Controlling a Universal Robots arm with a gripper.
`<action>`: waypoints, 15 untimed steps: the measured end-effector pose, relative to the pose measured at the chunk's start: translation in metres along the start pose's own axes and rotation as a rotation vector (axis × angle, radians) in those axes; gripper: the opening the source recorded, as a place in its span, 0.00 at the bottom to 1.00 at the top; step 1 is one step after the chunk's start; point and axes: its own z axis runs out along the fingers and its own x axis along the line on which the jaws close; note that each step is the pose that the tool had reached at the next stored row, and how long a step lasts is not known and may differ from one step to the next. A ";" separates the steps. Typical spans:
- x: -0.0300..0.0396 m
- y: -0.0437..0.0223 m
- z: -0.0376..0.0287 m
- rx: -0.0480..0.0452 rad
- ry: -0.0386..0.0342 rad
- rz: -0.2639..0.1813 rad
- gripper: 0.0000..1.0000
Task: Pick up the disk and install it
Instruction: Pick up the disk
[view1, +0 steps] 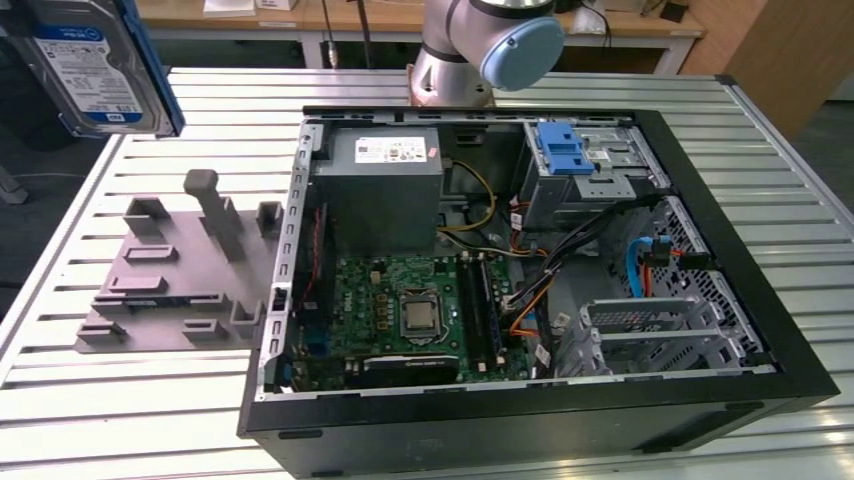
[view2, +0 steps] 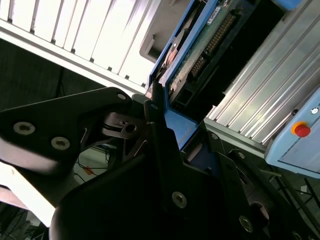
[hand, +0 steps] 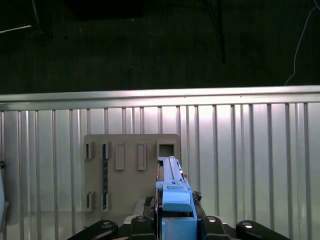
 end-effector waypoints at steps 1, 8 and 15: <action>0.0000 0.0000 -0.0007 -0.0001 0.0000 0.000 0.36; 0.0001 0.0000 -0.0049 -0.0001 0.0000 0.000 0.36; 0.0002 0.0000 -0.0091 0.0000 0.0000 0.000 0.36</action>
